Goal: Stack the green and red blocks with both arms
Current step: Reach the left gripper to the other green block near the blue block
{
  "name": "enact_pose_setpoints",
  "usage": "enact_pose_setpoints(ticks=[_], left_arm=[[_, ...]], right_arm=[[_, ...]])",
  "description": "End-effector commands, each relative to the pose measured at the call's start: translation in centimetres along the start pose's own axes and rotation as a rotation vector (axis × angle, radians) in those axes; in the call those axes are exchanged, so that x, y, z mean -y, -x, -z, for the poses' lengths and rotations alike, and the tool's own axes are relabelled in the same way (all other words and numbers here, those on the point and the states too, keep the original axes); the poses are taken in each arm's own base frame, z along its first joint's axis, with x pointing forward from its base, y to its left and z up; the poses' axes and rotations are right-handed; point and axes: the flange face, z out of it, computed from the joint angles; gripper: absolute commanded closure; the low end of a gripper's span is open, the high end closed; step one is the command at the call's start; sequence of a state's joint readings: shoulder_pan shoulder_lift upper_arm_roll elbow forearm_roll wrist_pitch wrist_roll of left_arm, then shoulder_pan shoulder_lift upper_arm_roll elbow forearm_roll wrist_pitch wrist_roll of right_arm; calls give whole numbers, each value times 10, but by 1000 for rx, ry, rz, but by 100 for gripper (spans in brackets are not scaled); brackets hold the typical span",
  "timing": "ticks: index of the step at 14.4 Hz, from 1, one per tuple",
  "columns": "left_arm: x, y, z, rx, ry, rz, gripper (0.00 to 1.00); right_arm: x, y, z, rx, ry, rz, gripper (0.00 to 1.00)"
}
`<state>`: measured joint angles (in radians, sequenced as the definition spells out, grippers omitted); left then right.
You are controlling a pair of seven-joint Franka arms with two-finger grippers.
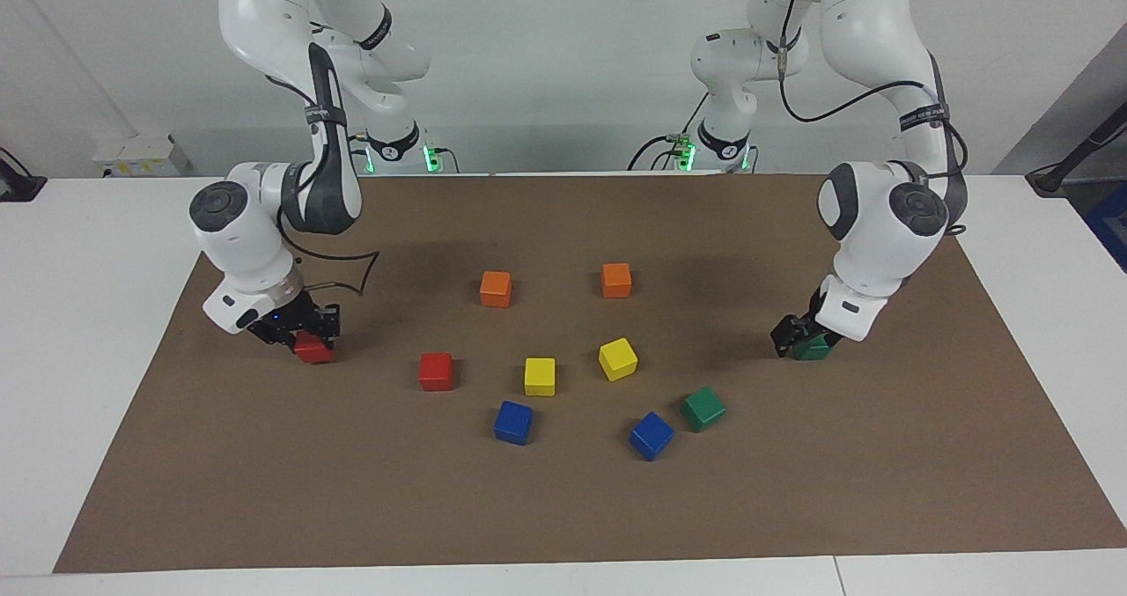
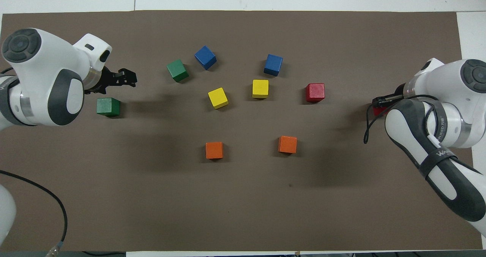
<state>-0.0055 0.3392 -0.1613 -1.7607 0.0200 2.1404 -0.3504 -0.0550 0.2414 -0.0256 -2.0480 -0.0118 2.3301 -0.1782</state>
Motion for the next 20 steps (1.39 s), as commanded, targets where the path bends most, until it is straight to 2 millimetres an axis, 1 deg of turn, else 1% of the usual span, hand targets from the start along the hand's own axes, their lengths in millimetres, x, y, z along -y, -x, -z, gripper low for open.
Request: enact_pose_setpoints(ticks=[1,2,3,4,5,6,7,9,10,11,12,15,16,19,20], left_arm=[[-56,-24,-2,55,-7,102,0],[-70,-31,-1,53,0,131,0],[-92,-28,-8,53,4,162,0],[-100,-28,-19,56,1,195,0],[-114,-28,-24,51,-1,218,0],[-123,-29,-25,45,0,242,0],[-124,-34,-27,42,-1,272,0],[-128,-36,-30,43,1,340,0],[-129,-37,-37,45,-2,364,0],[-135,-39,-36,39,2,365,0],[-144,-39,-42,42,0,359,0],[-150,-40,-53,31,-34,354,0],[-152,-39,-55,30,-38,350,0],[-153,-39,-54,28,-38,344,0],[-153,-39,-54,14,-50,333,0]], right_arm=[[-3,1,-1,-11,2,18,100],[-2,1,-1,-11,2,19,100],[-3,2,-1,-10,2,18,100],[-3,2,-1,-10,2,18,100],[-2,1,-1,-11,2,19,100],[-3,1,-1,-11,2,16,100],[-2,1,-1,-11,2,16,100],[-2,2,-1,-8,0,11,100],[-2,2,-2,-4,-2,8,100],[-2,4,-3,-1,-2,9,100],[-1,5,-5,2,-3,8,100],[-3,6,-14,16,-5,8,100],[-2,5,-14,14,-5,7,100],[-2,6,-14,16,-5,4,100],[-1,5,-14,14,-6,4,60]])
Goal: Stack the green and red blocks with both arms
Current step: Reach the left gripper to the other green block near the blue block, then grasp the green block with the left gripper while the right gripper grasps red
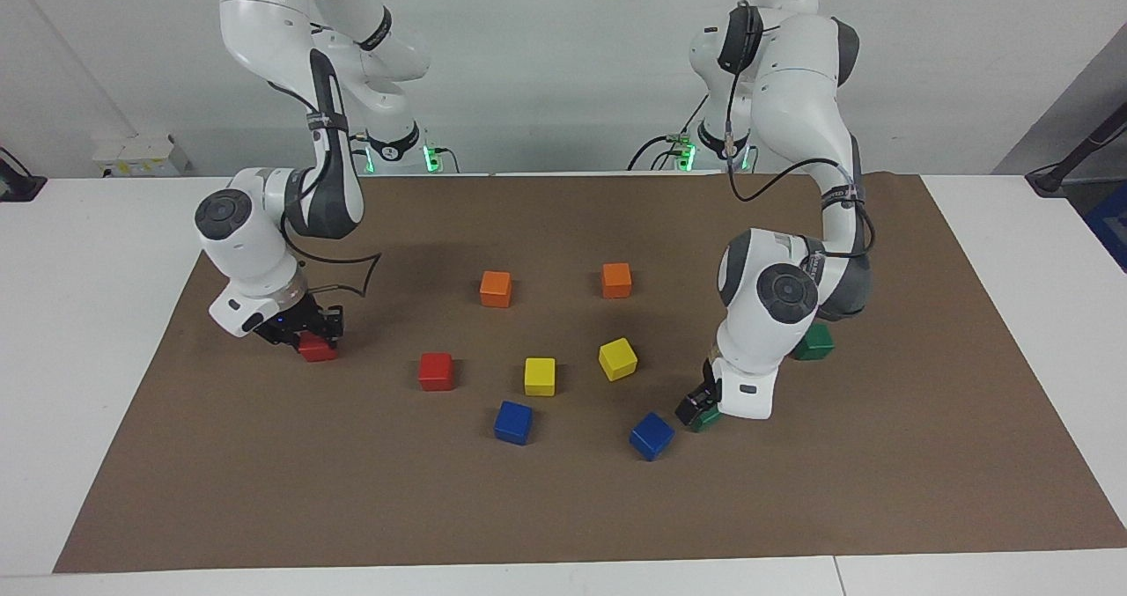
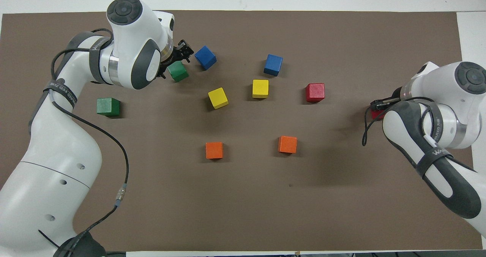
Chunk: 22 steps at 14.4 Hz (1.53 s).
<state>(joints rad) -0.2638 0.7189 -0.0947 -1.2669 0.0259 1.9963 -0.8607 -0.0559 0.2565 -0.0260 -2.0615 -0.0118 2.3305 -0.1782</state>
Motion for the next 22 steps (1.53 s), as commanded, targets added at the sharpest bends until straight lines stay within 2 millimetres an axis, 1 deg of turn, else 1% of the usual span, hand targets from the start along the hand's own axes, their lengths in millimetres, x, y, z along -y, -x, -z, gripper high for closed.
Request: enact_pose_setpoints(ticks=[1,3,5,6,7,8,9,10,11,12,14,15,16,17,18,19,20,21,22], left_arm=[[-3,-5,2,-46,-40,-11,0],[-3,-6,1,-56,-43,-22,0],[-3,-7,-6,-79,-20,-26,0],[-4,-7,-9,-97,-16,-33,0],[-6,-5,-8,-103,-10,-37,0],[-6,-4,-9,-103,-9,-39,0],[-7,-3,-9,-102,-10,-41,0],[-7,-3,-11,-102,-9,-41,0],[-7,-3,-11,-102,-9,-41,0],[-5,-3,-15,-99,-13,-40,2],[-1,2,-26,-99,-25,-49,3],[1,5,-29,-94,-29,-51,3],[1,7,-28,-92,-29,-53,3],[0,9,-29,-90,-27,-54,3],[-2,11,-29,-89,-26,-55,5],[-3,12,-28,-89,-26,-58,21],[-4,13,-28,-86,-27,-60,40],[-1,10,-25,-76,-34,-52,75],[7,8,-27,-54,-67,-45,100]], right_arm=[[0,1,0,-11,-2,0,2],[-1,0,2,-5,-5,-8,0],[-2,-3,9,-7,-8,-25,0],[-2,-7,16,0,-11,-30,0],[2,-12,29,10,-15,-50,0],[10,-17,46,18,-18,-78,0],[21,-23,67,22,-21,-101,0],[37,-31,84,24,-24,-100,0],[56,-38,102,19,-27,-82,0],[75,-44,114,15,-28,-73,0],[119,-53,133,-7,-14,-22,0],[136,-56,136,-17,-4,12,0],[150,-57,133,-22,9,43,0],[167,-59,125,-23,18,99,0],[184,-59,121,-40,18,163,0],[194,-59,120,-56,20,218,0],[207,-57,115,-59,23,263,0],[212,-56,109,-72,27,305,0],[212,-54,101,-84,38,371,0]])
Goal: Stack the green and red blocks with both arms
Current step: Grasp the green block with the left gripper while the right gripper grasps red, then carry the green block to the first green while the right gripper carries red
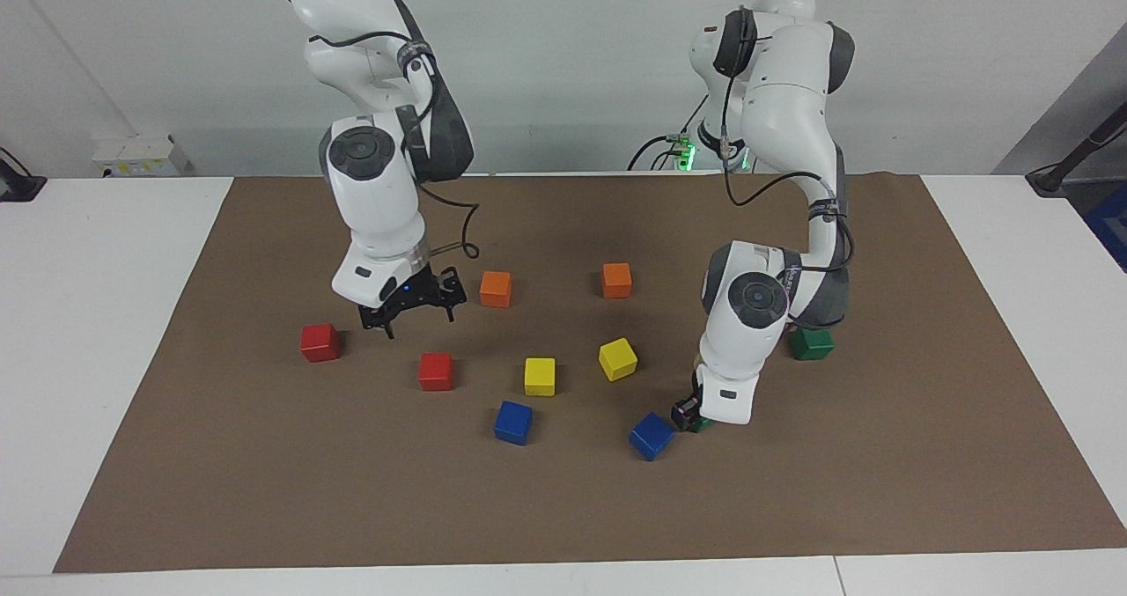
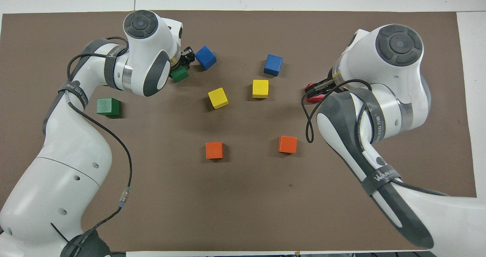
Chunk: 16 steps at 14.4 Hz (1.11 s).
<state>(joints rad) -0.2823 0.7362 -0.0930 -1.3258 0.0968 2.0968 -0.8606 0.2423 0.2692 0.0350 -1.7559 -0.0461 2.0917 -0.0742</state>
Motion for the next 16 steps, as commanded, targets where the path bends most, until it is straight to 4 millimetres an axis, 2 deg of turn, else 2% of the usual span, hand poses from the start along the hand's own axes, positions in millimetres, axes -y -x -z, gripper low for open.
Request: enact_pose_setpoints(ticks=[1,3,4,7,9,12,14,16], left_arm=[[12,-1,10,18,-60,5,100],[16,2,15,44,-99,-17,100],[21,-1,30,43,-97,-77,100],[78,-21,92,88,-107,-295,100],[111,-24,113,112,-115,-400,100],[166,-29,120,139,-114,-493,100],[193,-43,112,117,-72,-547,100],[242,-51,96,114,-23,-577,100]], right_arm=[[1,5,-18,-37,31,166,0],[3,8,-29,-64,37,274,0],[2,11,-36,-71,40,309,0],[6,21,-58,-106,54,381,0],[9,27,-60,-110,71,463,0],[6,30,-61,-101,67,443,0],[-24,31,-63,-95,57,280,0],[-52,33,-60,-80,38,127,0]])
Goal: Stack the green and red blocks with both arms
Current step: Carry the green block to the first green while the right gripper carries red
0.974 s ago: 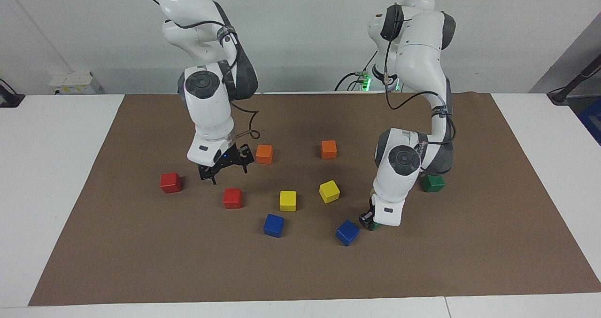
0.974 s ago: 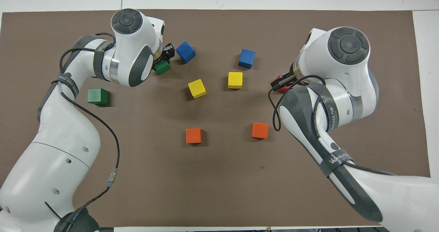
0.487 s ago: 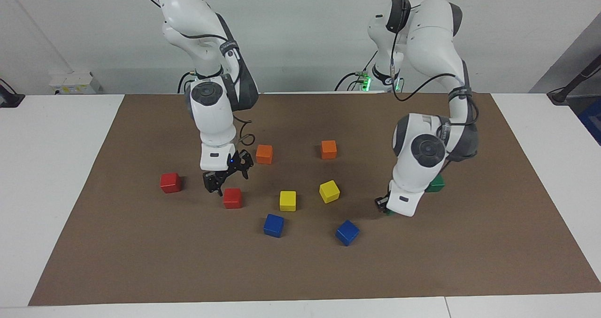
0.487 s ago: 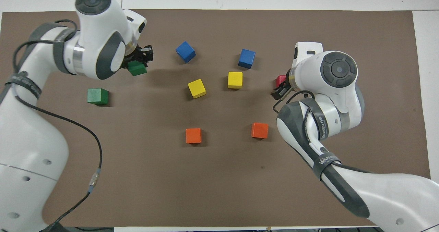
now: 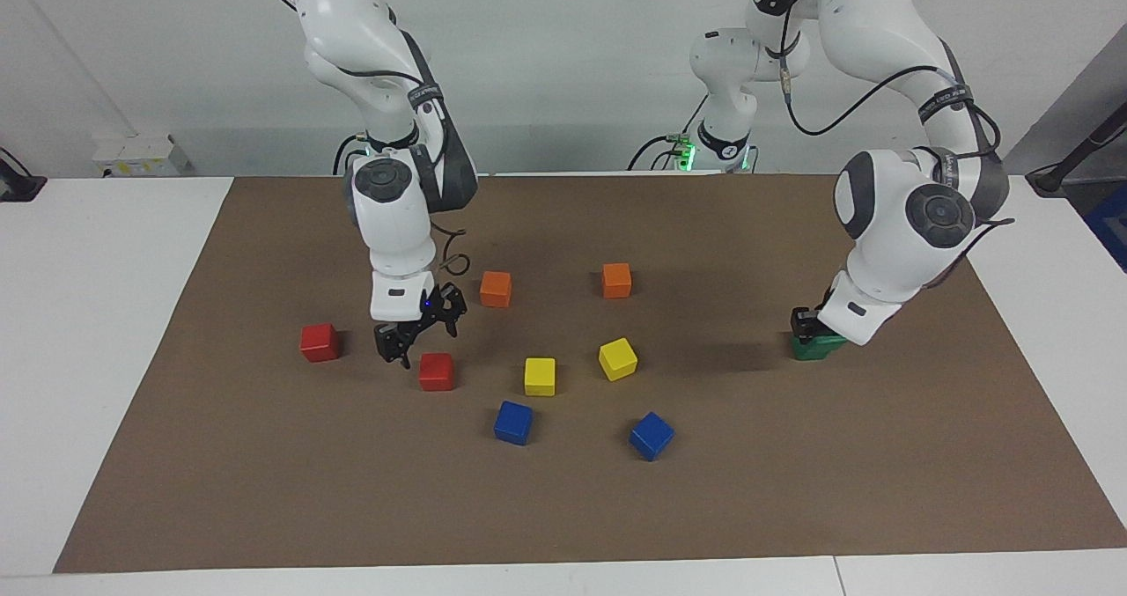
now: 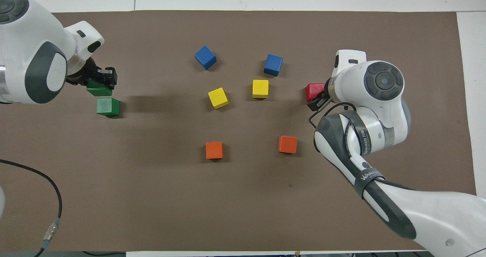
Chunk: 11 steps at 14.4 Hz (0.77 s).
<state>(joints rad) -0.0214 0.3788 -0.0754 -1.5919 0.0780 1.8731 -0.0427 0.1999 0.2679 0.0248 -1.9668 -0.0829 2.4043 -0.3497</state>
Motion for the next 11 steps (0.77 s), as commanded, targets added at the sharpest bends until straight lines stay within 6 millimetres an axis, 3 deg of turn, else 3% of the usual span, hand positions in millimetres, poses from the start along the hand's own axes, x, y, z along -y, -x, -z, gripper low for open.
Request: enact_pose_setpoints(ticks=[1,5,7,9,11], left_arm=[[45,29,-21,-50,71,-55,100],[47,31,-32,-66,77,-49,100],[48,32,-34,-68,79,-47,100],[41,32,-37,-64,79,-48,100],[37,34,-41,-63,77,-58,100]], right_arm=[[-28,12,9,17,-34,-237,0],[-55,9,23,52,-58,-589,0],[-56,-12,40,81,-63,-689,0],[-62,-22,47,94,-64,-704,0],[-59,-29,39,108,-64,-693,0]])
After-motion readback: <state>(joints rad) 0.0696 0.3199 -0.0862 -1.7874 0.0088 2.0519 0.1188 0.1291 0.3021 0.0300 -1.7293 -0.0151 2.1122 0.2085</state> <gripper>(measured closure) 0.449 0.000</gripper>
